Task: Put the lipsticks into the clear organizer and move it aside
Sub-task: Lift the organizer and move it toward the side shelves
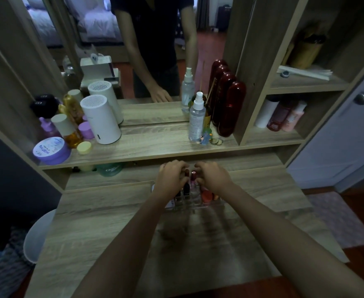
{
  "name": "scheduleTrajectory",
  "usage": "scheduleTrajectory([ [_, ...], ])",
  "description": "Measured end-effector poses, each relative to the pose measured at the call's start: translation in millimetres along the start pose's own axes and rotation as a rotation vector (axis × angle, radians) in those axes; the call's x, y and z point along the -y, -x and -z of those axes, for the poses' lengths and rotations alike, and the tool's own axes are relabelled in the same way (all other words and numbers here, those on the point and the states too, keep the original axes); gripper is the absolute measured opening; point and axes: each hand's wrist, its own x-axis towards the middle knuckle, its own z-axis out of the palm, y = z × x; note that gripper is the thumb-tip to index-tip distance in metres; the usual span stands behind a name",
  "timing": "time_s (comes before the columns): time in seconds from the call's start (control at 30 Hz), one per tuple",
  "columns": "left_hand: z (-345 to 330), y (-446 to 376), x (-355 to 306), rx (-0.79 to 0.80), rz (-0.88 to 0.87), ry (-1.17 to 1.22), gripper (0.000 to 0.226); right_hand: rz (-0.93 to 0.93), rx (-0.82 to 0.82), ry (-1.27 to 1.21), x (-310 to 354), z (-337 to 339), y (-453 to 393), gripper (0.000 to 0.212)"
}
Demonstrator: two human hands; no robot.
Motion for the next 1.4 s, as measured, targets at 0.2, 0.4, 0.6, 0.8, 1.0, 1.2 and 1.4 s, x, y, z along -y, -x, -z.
scheduleTrajectory([
  [0.2, 20.7, 14.3, 1.0, -0.037, 0.064, -0.015, 0.031, 0.010, 0.025, 0.009, -1.2, 13.7, 13.2, 0.056],
  [0.4, 51.0, 34.7, 14.0, -0.036, 0.181, -0.004, 0.035, 0.008, 0.059, 0.049, -3.9, 33.5, 28.6, 0.060],
  [0.6, 46.8, 56.4, 38.4, -0.007, 0.550, 0.138, 0.037, -0.164, 0.023, -0.046, -23.2, 35.3, 47.1, 0.042],
  [0.8, 8.6, 76.8, 62.6, 0.058, 0.808, 0.447, 0.022, -0.447, -0.006, -0.175, -56.0, 11.2, 66.3, 0.027],
  [1.0, -12.4, 80.0, 71.0, 0.012, 0.826, 0.665, 0.022, -0.519, 0.023, -0.324, -64.3, -14.2, 63.1, 0.030],
  [1.2, -3.2, 85.1, 62.9, -0.009, 0.795, 0.662, 0.022, -0.539, 0.049, -0.470, -56.3, -27.5, 53.3, 0.032],
  [1.4, -3.9, 86.4, 60.3, -0.043, 0.720, 0.548, 0.020, -0.576, 0.015, -0.470, -57.6, -30.5, 47.3, 0.032],
])
